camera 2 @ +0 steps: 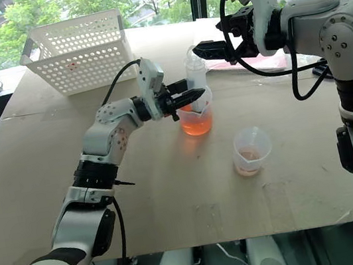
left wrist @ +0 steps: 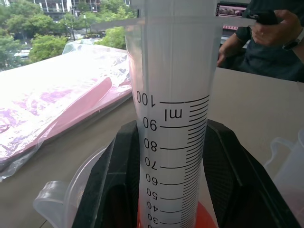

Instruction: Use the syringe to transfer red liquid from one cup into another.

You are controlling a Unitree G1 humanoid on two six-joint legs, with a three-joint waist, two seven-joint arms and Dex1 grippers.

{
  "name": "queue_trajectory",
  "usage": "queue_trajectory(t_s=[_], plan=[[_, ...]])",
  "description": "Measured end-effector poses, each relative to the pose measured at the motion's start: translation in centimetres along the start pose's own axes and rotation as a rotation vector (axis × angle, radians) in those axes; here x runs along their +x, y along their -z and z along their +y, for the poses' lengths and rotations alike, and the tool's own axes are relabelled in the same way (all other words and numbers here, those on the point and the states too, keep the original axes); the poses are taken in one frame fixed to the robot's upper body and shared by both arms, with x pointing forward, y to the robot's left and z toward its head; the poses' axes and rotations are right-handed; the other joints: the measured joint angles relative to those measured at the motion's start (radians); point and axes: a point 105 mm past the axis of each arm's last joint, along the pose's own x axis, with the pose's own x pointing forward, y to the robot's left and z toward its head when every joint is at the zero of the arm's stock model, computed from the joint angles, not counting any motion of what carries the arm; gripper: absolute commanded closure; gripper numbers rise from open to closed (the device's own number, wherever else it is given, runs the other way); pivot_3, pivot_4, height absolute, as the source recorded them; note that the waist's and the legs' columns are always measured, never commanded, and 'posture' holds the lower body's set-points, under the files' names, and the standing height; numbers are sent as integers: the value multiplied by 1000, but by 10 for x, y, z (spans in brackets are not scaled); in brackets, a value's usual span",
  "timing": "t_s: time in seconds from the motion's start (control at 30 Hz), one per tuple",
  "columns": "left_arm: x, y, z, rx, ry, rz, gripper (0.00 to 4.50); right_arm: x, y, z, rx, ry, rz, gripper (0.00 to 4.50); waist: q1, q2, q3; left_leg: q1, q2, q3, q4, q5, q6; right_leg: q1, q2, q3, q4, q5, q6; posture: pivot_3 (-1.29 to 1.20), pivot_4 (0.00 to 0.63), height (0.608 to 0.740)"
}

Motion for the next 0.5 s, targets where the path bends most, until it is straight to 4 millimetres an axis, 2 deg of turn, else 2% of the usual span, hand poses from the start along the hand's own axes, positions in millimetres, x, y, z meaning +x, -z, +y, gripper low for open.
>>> queue_trajectory(t_s=[0.03, 0.07, 0.17, 0.33, 0.37, 0.5], plan=[[0, 0, 0, 1, -2, -2, 3225, 3, 1, 1, -4, -2, 7, 0, 0, 0, 0, 0, 0, 0, 0, 0, 0, 0, 0, 0, 0, 0, 0, 0, 150, 740], [1, -1, 0, 0, -2, -6, 3225, 5, 3, 2, -6, -3, 14, 540, 0, 0, 0, 0, 0, 0, 1, 0, 0, 0, 0, 0, 1, 0, 0, 0, 150, 740], [0, -3, 1, -2, -8, -18, 3225, 10, 7, 2, -25, 11, 35, 1766, 1, 0, 0, 0, 0, -1, 2, 0, 0, 0, 0, -1, 1, 0, 0, 0, 150, 740], [0, 0, 1, -4, -22, -7, 3225, 16, 9, 5, -53, 4, 46, 4194, 0, 0, 0, 0, 0, -1, 2, 0, 0, 0, 0, 0, 1, 0, 0, 0, 150, 740], [0, 1, 2, -5, -24, -5, 3225, 18, 9, 6, -51, -3, 43, 4413, 0, 0, 0, 0, 0, -1, 2, 0, 0, 0, 0, -1, 1, 0, 0, 0, 150, 740], [-2, 3, 2, 0, -33, 0, 3225, 21, 10, 8, -51, -2, 43, 4413, 0, 0, 0, 0, 0, -1, 3, 0, 0, 0, 0, -1, 2, 0, 0, 0, 150, 740]])
